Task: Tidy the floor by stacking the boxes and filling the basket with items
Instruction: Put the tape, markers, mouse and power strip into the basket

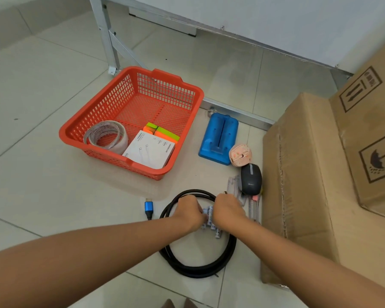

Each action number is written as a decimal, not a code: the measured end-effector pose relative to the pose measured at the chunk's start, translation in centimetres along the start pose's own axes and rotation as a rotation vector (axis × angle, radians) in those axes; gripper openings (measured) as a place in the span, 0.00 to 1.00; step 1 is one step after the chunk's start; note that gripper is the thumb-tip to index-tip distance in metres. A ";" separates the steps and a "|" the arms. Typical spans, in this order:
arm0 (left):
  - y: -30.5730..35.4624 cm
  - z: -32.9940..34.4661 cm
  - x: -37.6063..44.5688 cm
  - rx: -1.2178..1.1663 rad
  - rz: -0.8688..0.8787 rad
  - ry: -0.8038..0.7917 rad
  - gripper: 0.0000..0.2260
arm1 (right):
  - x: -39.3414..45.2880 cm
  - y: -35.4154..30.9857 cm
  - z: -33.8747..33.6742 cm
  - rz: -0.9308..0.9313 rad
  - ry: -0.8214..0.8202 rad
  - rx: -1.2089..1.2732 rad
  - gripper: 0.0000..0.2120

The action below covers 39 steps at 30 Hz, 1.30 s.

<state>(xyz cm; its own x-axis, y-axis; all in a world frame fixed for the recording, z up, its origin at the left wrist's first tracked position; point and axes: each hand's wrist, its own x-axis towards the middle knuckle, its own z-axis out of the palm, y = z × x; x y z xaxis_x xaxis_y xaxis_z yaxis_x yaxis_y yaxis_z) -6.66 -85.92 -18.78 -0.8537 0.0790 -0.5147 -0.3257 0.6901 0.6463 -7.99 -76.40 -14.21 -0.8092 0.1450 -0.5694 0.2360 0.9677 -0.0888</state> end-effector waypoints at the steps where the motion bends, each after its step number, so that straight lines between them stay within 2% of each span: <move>1: 0.0 -0.1 0.0 -0.022 -0.020 -0.001 0.13 | 0.2 0.1 -0.1 0.006 -0.001 0.070 0.13; 3: -0.2 -0.4 0.2 -0.066 -0.039 -0.014 0.15 | 1.0 0.3 -0.3 0.003 -0.033 0.272 0.12; 5: -0.6 -0.6 0.3 -0.145 -0.054 -0.030 0.11 | 1.3 0.2 -0.4 0.016 -0.054 0.446 0.10; 8: -1.3 -0.9 0.1 -0.320 -0.086 -0.041 0.04 | 1.4 0.2 0.0 0.028 -0.104 0.576 0.09; 12: -2.0 -1.0 0.0 -0.447 -0.108 -0.058 0.10 | 1.8 0.1 0.9 0.070 -0.112 0.742 0.01; 17: -2.2 -1.3 -0.6 -0.574 -0.070 -0.024 0.10 | 1.8 -0.3 0.6 0.078 -0.109 0.926 0.02; 23: 0.4 -3.6 -1.5 -0.891 0.020 0.137 0.06 | 1.4 -2.5 -2.9 -0.202 0.017 0.857 0.04; 29: 5.4 -8.2 -0.6 -0.986 0.121 0.257 0.06 | 1.4 -4.6 -10.3 -0.403 -0.079 0.908 0.09; 32: 6.3 -11.6 1.7 -1.125 0.116 0.317 0.05 | 3.0 -6.8 -12.6 -0.488 -0.102 0.948 0.11; 34: 5.7 -13.7 3.6 -1.184 0.124 0.296 0.04 | 4.9 -8.8 -13.1 -0.518 -0.107 0.896 0.13; 37: 4.1 -16.4 6.4 -1.193 0.107 0.195 0.11 | 8.2 -11.8 -13.2 -0.544 -0.077 0.730 0.15; 39: 3.2 -17.6 8.3 -1.166 0.062 0.217 0.12 | 10.1 -13.7 -13.0 -0.579 -0.039 0.608 0.15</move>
<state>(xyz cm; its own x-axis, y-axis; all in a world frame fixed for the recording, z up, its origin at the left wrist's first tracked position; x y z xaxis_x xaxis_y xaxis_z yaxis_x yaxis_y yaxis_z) -21.91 -95.69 -11.05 -0.8953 -0.1117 -0.4312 -0.3593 -0.3911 0.8473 -26.44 -85.52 -8.11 -0.8752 -0.3585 -0.3248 0.0469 0.6053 -0.7946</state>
